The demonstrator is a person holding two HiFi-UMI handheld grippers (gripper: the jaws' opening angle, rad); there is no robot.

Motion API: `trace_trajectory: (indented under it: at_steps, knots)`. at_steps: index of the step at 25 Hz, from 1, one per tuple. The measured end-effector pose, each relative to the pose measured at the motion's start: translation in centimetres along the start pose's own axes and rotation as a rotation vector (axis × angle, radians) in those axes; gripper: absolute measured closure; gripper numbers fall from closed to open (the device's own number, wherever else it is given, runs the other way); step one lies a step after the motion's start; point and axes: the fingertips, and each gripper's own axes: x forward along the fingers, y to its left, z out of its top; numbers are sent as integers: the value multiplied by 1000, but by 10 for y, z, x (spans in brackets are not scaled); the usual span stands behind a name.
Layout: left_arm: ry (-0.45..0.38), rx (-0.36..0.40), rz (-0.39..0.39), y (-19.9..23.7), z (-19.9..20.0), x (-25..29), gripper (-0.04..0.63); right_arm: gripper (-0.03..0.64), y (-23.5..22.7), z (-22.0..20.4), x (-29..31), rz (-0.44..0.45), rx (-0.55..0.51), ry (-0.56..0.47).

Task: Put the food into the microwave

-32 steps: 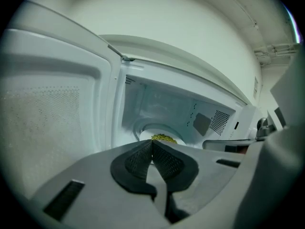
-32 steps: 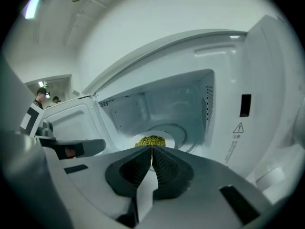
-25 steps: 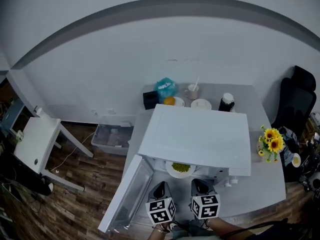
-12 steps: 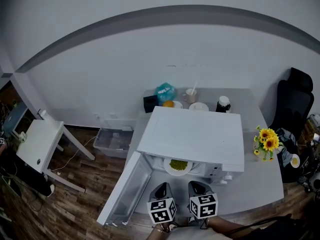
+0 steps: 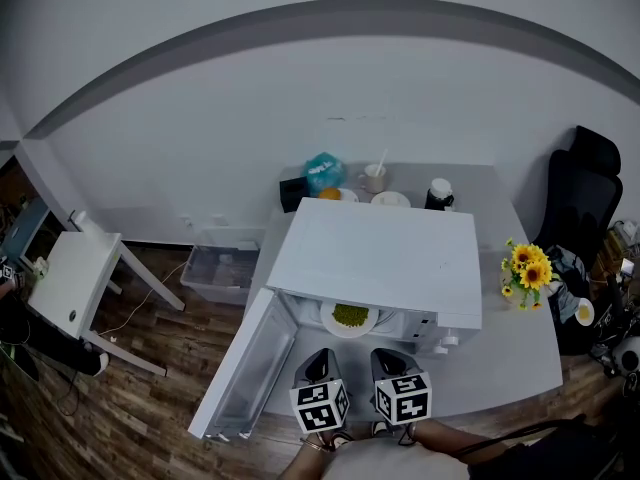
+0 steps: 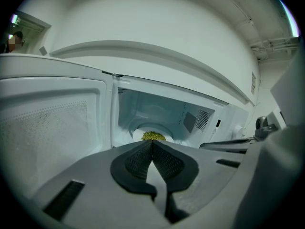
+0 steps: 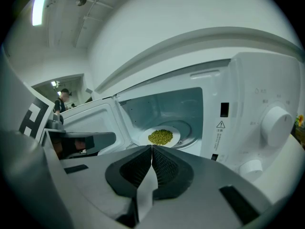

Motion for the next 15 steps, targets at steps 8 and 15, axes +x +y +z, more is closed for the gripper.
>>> trace_trajectory:
  at_steps: [8,15]
  knots:
    - [8,10,1,-1,0,2,591,601,-2,-4,2,15,27,16]
    - [19,12,7,1,-3,2,591,601,-2,-7,4,21,48,21]
